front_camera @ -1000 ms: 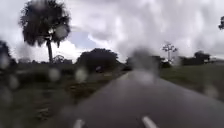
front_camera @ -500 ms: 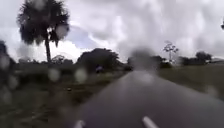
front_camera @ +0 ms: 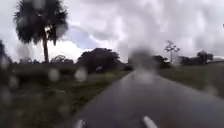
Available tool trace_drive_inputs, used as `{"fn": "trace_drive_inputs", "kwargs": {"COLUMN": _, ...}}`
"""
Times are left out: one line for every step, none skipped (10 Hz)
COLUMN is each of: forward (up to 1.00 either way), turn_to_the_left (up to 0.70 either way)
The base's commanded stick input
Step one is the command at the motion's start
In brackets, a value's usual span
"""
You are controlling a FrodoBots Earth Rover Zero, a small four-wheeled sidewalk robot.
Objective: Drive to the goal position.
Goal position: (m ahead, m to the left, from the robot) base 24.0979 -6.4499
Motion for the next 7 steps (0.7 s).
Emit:
{"fn": "trace_drive_inputs", "kwargs": {"forward": 0.70, "turn_to_the_left": 0.00}}
{"fn": "trace_drive_inputs", "kwargs": {"forward": 0.70, "turn_to_the_left": 0.00}}
{"fn": "trace_drive_inputs", "kwargs": {"forward": 0.70, "turn_to_the_left": 0.00}}
{"fn": "trace_drive_inputs", "kwargs": {"forward": 0.70, "turn_to_the_left": 0.00}}
{"fn": "trace_drive_inputs", "kwargs": {"forward": 0.70, "turn_to_the_left": 0.00}}
{"fn": "trace_drive_inputs", "kwargs": {"forward": 0.70, "turn_to_the_left": 0.00}}
{"fn": "trace_drive_inputs", "kwargs": {"forward": 0.70, "turn_to_the_left": 0.00}}
